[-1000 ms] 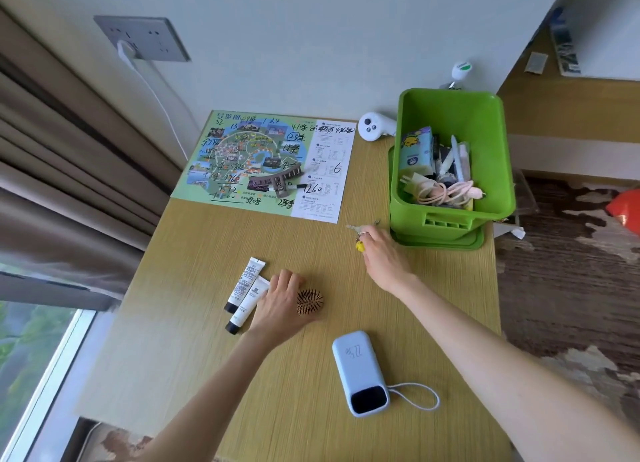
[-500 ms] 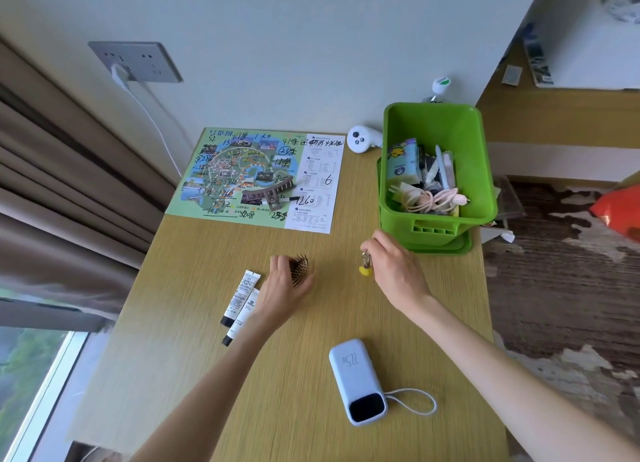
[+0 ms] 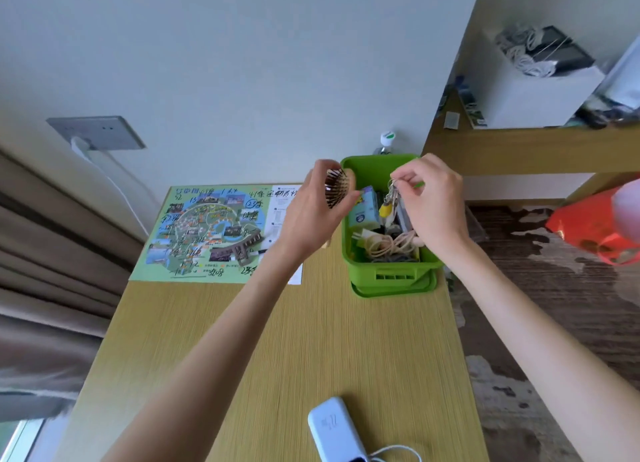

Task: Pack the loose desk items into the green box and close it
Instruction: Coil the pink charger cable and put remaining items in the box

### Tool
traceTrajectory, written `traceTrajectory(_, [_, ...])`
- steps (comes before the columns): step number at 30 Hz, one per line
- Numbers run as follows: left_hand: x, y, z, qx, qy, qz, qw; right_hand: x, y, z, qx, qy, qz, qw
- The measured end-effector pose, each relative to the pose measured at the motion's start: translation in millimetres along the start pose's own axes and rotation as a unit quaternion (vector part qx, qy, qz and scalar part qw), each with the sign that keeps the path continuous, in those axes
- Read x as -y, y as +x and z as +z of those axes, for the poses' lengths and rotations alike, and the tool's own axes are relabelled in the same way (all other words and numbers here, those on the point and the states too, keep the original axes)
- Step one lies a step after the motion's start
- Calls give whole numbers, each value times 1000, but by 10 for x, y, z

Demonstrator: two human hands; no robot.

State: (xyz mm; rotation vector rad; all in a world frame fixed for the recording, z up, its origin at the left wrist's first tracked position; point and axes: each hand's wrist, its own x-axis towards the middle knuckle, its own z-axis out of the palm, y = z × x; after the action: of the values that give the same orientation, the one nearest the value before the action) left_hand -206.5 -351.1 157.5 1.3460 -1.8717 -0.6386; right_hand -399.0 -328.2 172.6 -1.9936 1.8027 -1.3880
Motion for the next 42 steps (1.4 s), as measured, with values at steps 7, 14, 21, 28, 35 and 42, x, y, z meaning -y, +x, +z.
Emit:
traceTrajectory(7, [-131, 701, 624, 13, 158, -75, 984, -608, 372, 259, 57, -43, 86, 994])
traceTrajectory(14, [104, 918, 1214, 90, 273, -66, 956, -963, 112, 495, 152, -174, 92, 969])
traceTrajectory(21, [234, 808, 1011, 79, 241, -21, 967, -849, 32, 449, 181, -246, 19, 952])
traceTrajectory(28, [683, -125, -24, -52, 106, -93, 989, -109, -332, 541, 158, -108, -26, 981])
traceTrajectory(35, [1502, -1756, -659, 7, 171, -289, 942, 547, -1331, 1013, 280, -20, -66, 958])
traceTrajectory(42, [1801, -2815, -634, 173, 235, -360, 886, 508, -2215, 1162, 428, -55, -35, 901])
